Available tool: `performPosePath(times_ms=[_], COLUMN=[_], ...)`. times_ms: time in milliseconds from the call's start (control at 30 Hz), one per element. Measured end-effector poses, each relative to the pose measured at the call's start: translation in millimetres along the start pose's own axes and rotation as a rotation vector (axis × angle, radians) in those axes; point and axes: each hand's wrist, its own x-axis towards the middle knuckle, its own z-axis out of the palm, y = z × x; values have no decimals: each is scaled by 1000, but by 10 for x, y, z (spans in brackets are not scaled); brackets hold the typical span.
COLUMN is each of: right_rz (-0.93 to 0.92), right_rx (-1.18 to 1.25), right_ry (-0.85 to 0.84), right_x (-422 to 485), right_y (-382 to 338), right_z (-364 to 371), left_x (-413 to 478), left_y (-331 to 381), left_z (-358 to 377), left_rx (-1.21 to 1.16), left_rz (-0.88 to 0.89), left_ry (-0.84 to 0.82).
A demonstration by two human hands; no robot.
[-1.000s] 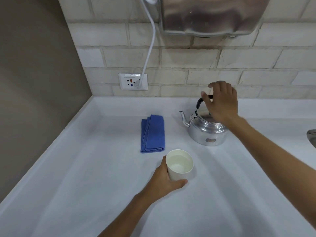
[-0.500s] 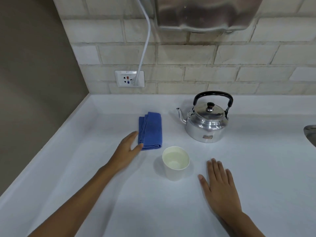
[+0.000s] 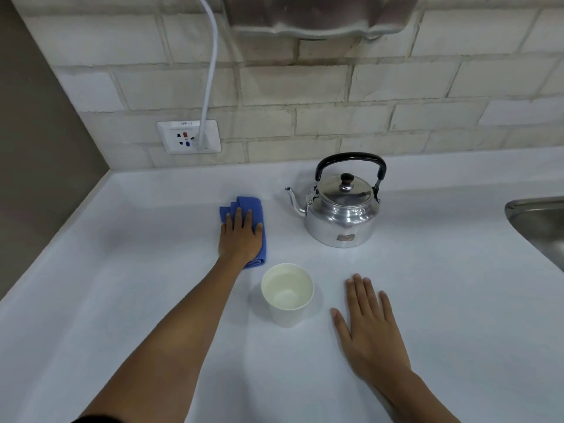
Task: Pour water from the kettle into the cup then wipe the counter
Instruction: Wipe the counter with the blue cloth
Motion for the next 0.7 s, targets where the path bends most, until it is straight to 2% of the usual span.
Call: performPosePath(times_ms=[67,167,233,267,333,400,533,700], right_rz=[-1,0,-3,-6,-8,-5,3,-3], right_rx=[-3,-5,1,-1,4,11,4,3], right_ry=[-6,-21,-32,-38,-34,-25,-9,-20], right_x=[-8,-8,-1,0,-6,-16,-10,-10], right_y=[3,12,31,36,39,34,22,35], right_z=[-5,-3,-4,-1,14,28,39,39], left_x=[-82,-322,-572,-724,-1007,-1190,-1032,-603], left_y=[66,109,56,-8,-180,-387,-532,-131], left_z=[-2,44,34,9,-38,-53,-94,-78], left_rx=[40,203,196,142,-45,-110,-53,108], left_rz=[77,348,509,535,507,497,457,321], left_ry=[-15,-17,-39,-46,-58,-26,-26,-17])
